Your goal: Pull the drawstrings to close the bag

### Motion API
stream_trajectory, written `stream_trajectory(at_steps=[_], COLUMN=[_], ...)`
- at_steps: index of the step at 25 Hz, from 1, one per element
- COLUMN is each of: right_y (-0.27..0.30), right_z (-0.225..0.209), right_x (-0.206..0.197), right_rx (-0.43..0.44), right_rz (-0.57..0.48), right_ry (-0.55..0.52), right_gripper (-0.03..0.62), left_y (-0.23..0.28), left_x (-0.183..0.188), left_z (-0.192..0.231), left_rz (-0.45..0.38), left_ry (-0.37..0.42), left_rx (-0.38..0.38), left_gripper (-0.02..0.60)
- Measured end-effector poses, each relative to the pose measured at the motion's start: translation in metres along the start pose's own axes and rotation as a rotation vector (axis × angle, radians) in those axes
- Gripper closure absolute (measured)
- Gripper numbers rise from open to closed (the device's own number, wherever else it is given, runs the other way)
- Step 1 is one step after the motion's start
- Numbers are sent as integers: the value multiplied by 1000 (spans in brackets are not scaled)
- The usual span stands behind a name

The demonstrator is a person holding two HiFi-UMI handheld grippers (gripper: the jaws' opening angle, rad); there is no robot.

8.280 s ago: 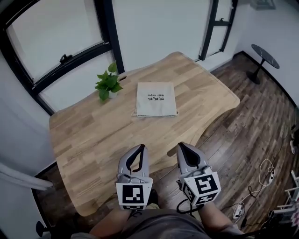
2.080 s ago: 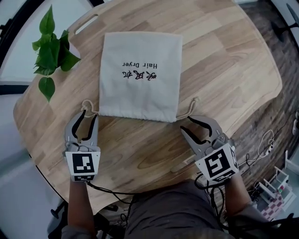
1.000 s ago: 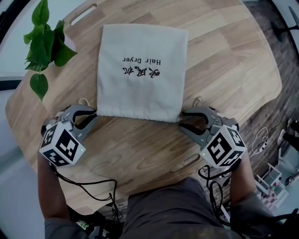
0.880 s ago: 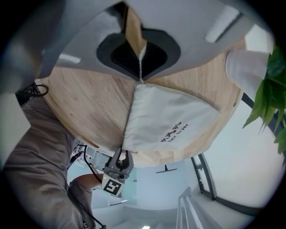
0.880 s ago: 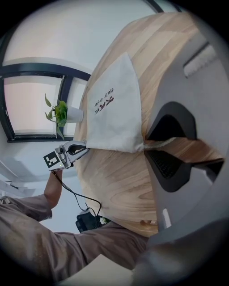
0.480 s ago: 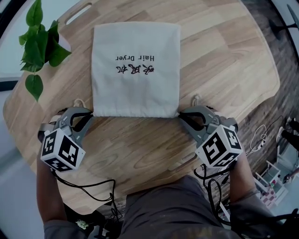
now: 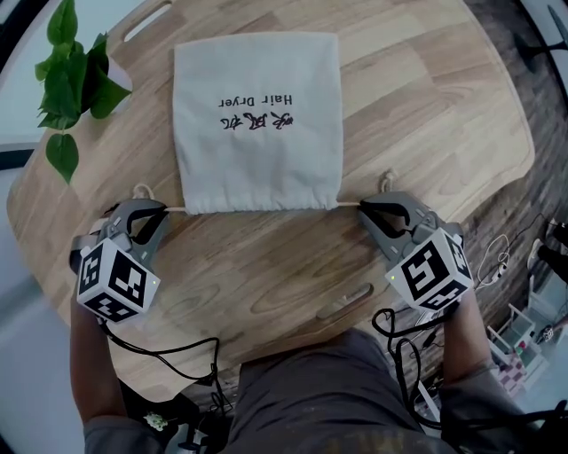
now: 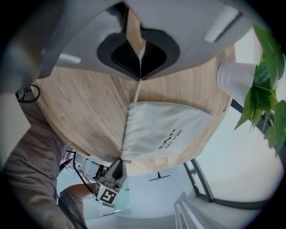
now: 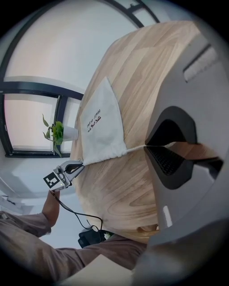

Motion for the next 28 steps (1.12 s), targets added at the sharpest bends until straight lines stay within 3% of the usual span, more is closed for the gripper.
stream_trajectory(at_steps=[11,15,21,22,24,26,28], right_y=[4,-6,-17,-17,-21,-30,-36], right_z=[-3,0,5,6,11,13,12], right_x=[-12,-20,-30,-29,-20,0,18], right_rx=[9,14,-43,-33,20,35,19], right_rz=[2,-15,4,-8,-50,-101,-130], right_ry=[22,24,0,19,70,65,26], right_gripper=[556,556,549,517,310,326,360], left_y=[5,0,-6,-8,-17,-28,-32], left_x=[-29,-17,-2,-2,6,23,38], left_z=[6,-1,-9,-9,-12,-11,-8], left_rz=[3,7,-36,-40,-59,-97,-127], left_ry=[-35,-36,-178,-200,-235,-242,-199], left_rx=[-3,5,24,24,9,25,71], left_gripper=[574,574,552,511,398,399,400])
Point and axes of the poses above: the fingertips, and each gripper's own axes: y forward along the fingers, z to its left, x out of its top, the point moved 1 cm from there along -y, backward along the fingers, and after that the axes turned 12 degrees about x, right-handed, at the moved point
